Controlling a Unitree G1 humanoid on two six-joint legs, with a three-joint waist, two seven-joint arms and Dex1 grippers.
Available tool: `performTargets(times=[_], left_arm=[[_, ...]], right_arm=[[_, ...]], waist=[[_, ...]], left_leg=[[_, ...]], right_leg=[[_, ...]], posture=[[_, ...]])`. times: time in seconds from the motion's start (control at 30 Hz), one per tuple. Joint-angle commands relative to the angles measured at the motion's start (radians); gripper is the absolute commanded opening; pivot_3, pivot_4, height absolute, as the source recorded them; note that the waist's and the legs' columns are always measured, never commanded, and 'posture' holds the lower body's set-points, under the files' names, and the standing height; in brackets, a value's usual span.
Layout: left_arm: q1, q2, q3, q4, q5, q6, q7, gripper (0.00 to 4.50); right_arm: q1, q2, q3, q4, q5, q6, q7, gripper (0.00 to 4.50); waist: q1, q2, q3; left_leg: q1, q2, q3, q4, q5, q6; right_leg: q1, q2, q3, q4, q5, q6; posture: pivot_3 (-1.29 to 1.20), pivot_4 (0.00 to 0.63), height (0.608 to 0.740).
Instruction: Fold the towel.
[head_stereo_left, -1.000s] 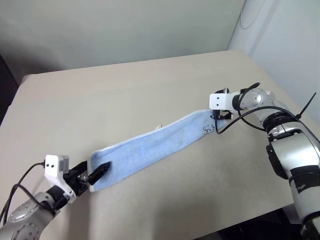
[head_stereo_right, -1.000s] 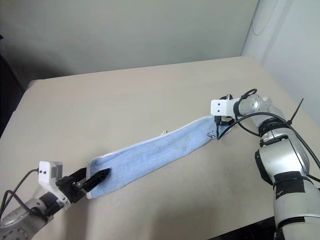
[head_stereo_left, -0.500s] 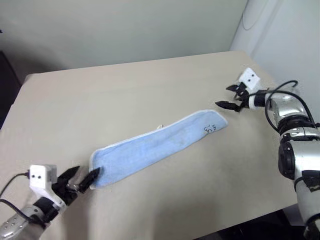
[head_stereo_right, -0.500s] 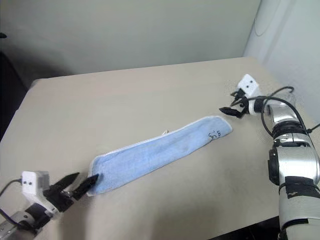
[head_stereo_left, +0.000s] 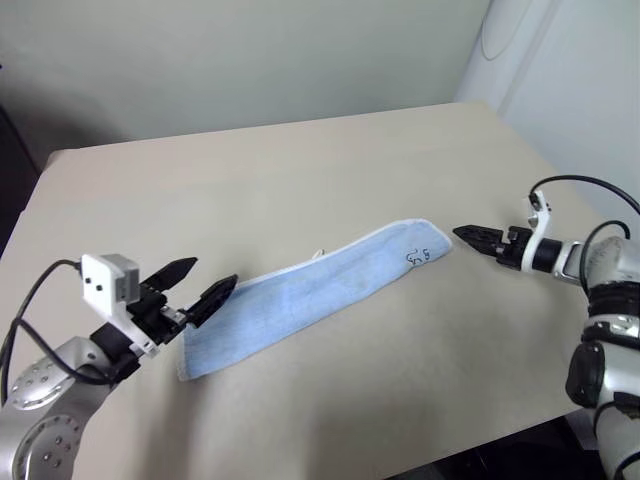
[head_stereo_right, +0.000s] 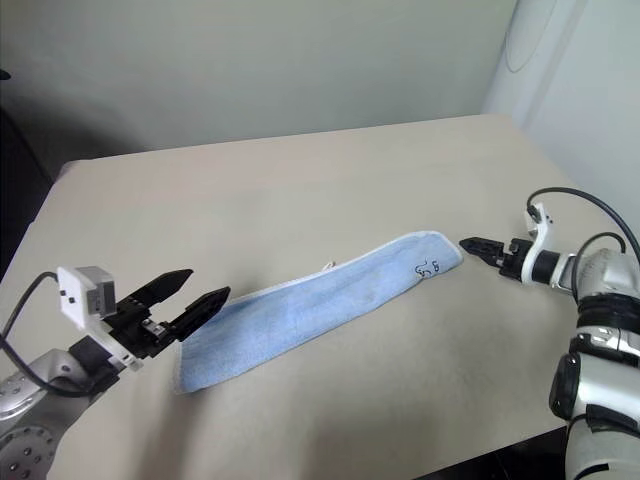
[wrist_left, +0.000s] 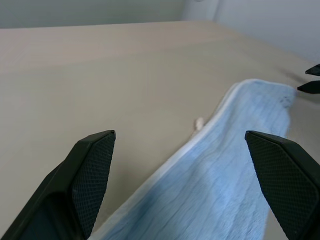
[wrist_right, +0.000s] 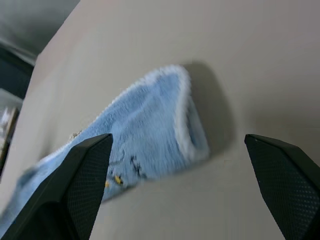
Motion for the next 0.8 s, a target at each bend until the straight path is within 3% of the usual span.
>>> performTargets(times=[0.03,0.33,0.57,0.8], left_arm=[[-0.018,-0.006,-0.045,-0.027,0.013,-0.010,0.000,4.50],[-0.027,-0.034,-0.100,-0.047,-0.003,-0.010,0.018,4.50],[-0.018,-0.044,-0.107,-0.063,-0.011,-0.012,0.032,4.50],[0.002,-0.051,-0.097,-0.085,-0.017,-0.016,0.044,4.50]], right_arm=[[0.045,0.014,-0.066,-0.131,0.075,0.095,-0.071,4.47],[0.073,0.128,-0.124,-0.159,0.144,0.134,-0.213,4.47],[-0.005,0.201,-0.128,0.003,0.131,0.007,-0.289,4.47],[-0.078,0.237,-0.085,0.143,0.125,-0.095,-0.276,4.47]], waist=[[-0.002,0.000,0.000],[-0.005,0.000,0.000],[-0.018,-0.003,-0.002],[-0.019,-0.005,-0.003]], left_leg=[[0.000,0.000,0.000,0.000,0.000,0.000],[0.000,0.000,0.001,0.001,0.000,0.001],[0.004,0.000,0.001,0.002,-0.002,0.003],[0.008,0.000,0.002,0.003,-0.006,0.010]], right_leg=[[0.000,0.000,0.000,0.000,0.000,0.000],[-0.001,0.000,0.001,0.002,-0.001,0.001],[0.001,0.000,0.001,0.004,0.000,0.001],[0.005,0.000,0.001,0.003,0.000,0.001]], posture=[[0.00,0.150,0.740],[0.00,0.150,0.740],[0.00,0.150,0.740],[0.00,0.150,0.740]])
